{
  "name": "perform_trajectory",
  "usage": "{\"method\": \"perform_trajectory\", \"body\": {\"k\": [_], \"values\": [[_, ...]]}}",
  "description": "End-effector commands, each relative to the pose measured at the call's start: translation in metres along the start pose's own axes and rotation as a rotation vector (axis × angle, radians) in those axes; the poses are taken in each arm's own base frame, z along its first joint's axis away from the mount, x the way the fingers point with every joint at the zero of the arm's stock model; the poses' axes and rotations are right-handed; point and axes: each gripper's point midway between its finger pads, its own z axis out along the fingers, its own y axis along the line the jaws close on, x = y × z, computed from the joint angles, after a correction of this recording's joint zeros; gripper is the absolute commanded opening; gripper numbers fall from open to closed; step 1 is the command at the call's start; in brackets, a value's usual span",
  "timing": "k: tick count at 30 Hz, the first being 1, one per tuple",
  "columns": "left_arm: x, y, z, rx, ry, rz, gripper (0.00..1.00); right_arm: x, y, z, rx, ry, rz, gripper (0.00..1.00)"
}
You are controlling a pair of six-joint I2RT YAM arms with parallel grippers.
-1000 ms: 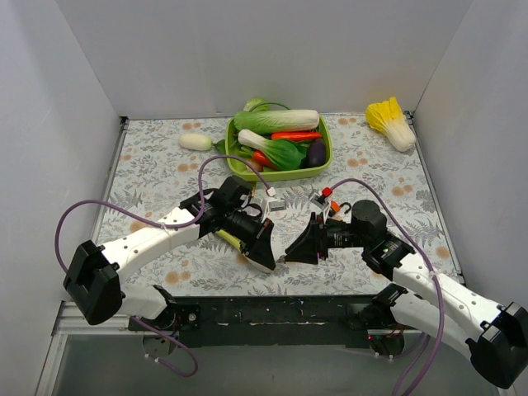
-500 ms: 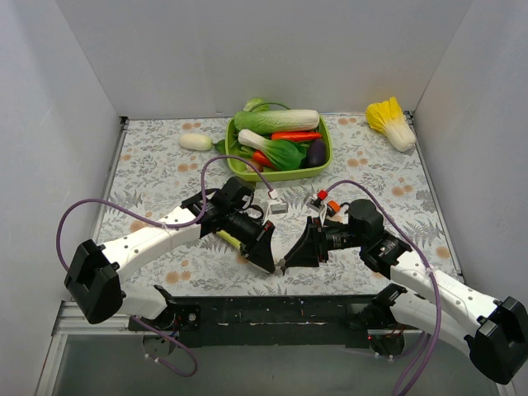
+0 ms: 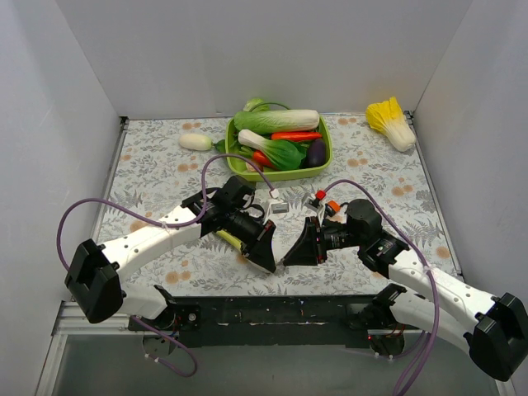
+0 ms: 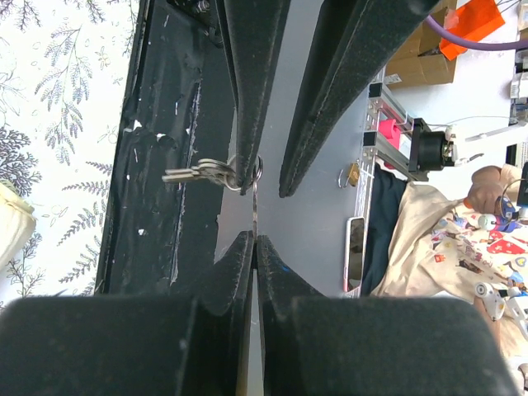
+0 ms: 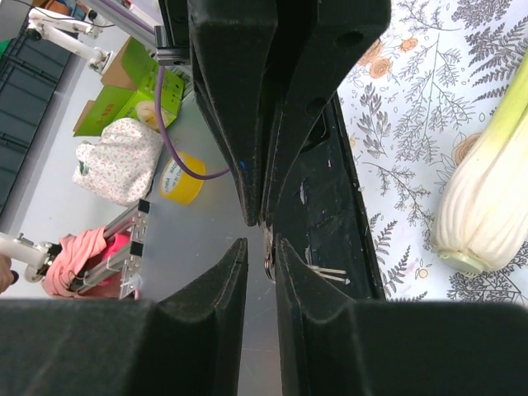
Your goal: Unlock with the key
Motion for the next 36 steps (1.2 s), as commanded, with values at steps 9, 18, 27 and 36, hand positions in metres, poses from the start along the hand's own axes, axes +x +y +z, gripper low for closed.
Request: {"method": "perform_trajectory", "body": {"k": [9,18,27,36], "values": [[-0.012,-0.012,-0.005,0.010,-0.025,0.071,0.00,-0.005,0.014,0.003,-0.066,0.001,-0.054,0.03],[-0.048,0.037,-0.012,-0.255,-0.205,0.091,0.98,-0.026,-0.024,-0.007,0.199,-0.134,-0.056,0.01],[-0.082,0.109,-0.064,-0.438,-0.447,-0.032,0.98,-0.055,-0.086,-0.078,0.516,-0.340,0.053,0.01],[-0.094,0.188,-0.093,-0.761,-0.507,-0.177,0.98,-0.060,-0.091,-0.102,0.565,-0.403,0.076,0.01]]}}
